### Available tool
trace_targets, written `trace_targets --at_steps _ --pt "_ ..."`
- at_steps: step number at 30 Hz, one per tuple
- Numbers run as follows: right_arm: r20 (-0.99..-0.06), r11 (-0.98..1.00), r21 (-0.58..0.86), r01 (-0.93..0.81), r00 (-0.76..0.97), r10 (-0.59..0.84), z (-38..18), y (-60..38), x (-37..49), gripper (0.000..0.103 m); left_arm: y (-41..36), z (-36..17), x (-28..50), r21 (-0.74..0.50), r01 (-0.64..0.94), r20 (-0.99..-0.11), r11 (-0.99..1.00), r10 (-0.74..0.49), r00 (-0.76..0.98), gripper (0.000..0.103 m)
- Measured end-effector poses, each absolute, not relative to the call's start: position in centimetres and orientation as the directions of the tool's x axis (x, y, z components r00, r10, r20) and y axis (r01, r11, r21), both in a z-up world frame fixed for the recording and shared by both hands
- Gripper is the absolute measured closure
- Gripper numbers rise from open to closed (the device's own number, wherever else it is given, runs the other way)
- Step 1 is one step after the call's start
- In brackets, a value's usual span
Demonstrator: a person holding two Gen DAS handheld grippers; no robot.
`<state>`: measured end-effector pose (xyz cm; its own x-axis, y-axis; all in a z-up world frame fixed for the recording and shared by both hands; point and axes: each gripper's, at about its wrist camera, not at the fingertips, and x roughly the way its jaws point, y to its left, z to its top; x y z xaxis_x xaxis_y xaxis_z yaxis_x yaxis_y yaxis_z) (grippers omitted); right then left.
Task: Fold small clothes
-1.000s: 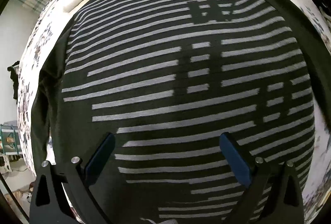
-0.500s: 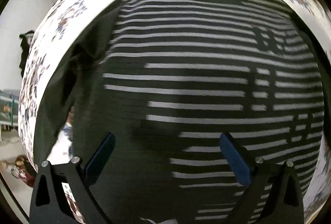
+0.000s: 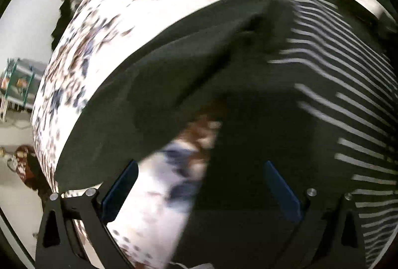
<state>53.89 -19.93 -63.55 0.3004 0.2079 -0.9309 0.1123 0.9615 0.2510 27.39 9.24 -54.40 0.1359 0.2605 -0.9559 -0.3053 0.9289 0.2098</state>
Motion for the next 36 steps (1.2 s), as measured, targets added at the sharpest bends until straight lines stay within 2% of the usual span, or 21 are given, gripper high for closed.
trace_targets --at_steps 6,9,11,12,14,15,16,18,21,25,26,28,31,35,36 --pt "-0.946 0.936 0.110 -0.334 0.253 0.201 -66.0 1.8 50.9 0.094 15.1 -54.3 26.1 0.206 -0.364 -0.955 0.908 0.268 0.127 0.000" --pt "-0.961 0.901 0.048 -0.432 0.225 0.159 -67.7 7.3 48.5 0.094 17.1 -54.3 25.7 0.215 -0.381 -0.954 0.899 0.277 0.116 0.000" --pt "-0.969 0.909 0.052 -0.413 0.201 0.147 -68.7 7.9 48.3 0.094 18.0 -54.1 25.7 0.213 -0.391 -0.954 0.896 0.277 0.116 0.000" --pt "-0.970 0.917 0.092 -0.388 0.172 0.170 -68.8 7.4 48.5 0.092 18.3 -53.8 25.8 0.212 -0.392 -0.952 0.895 0.279 0.124 0.000" --pt "-0.965 0.925 0.200 -0.323 0.098 0.243 -68.5 5.1 49.2 0.076 18.3 -53.3 26.0 0.207 -0.381 -0.952 0.901 0.275 0.134 0.000" --pt "-0.955 0.923 0.266 -0.278 0.051 0.291 -68.3 3.5 49.5 0.058 18.0 -52.7 26.4 0.202 -0.368 -0.951 0.908 0.272 0.148 0.000" --pt "-0.938 0.917 0.334 -0.220 0.016 0.346 -67.7 1.2 50.1 0.048 17.7 -52.3 26.6 0.201 -0.356 -0.949 0.913 0.271 0.159 0.000" --pt "-0.899 0.897 0.433 -0.088 0.029 0.437 -66.0 -4.8 49.3 0.047 16.6 -51.1 27.4 0.201 -0.315 -0.943 0.928 0.270 0.194 0.000" --pt "-0.921 0.920 0.383 0.082 0.114 0.373 -64.5 -15.3 46.7 0.047 14.3 -49.4 29.0 0.192 -0.242 -0.934 0.951 0.254 0.253 0.000" --pt "-0.992 0.963 0.056 0.262 0.122 0.024 -64.8 -29.3 40.9 0.047 9.0 -47.9 31.8 0.161 -0.129 -0.930 0.978 0.194 0.311 0.000" --pt "-0.994 0.959 -0.031 0.283 0.090 -0.058 -65.7 -32.1 39.6 0.047 8.1 -47.8 32.2 0.157 -0.116 -0.931 0.981 0.186 0.313 0.000" --pt "-0.994 0.960 -0.082 0.268 0.045 -0.097 -67.9 -35.4 37.3 0.047 5.3 -48.0 33.5 0.147 -0.076 -0.936 0.986 0.163 0.313 0.000" --pt "-0.999 0.982 -0.049 0.181 -0.002 -0.049 -70.9 -37.2 35.0 0.047 1.8 -48.4 35.0 0.152 -0.022 -0.936 0.988 0.151 0.318 0.000" --pt "-0.996 0.986 -0.016 0.167 0.087 -0.031 -71.5 -37.4 34.4 0.048 -2.7 -48.4 37.4 0.169 0.053 -0.930 0.984 0.141 0.339 0.000" --pt "-0.992 0.980 -0.007 0.197 0.121 -0.032 -71.4 -38.1 34.2 0.060 -4.1 -48.3 38.5 0.174 0.076 -0.929 0.982 0.137 0.344 0.000"
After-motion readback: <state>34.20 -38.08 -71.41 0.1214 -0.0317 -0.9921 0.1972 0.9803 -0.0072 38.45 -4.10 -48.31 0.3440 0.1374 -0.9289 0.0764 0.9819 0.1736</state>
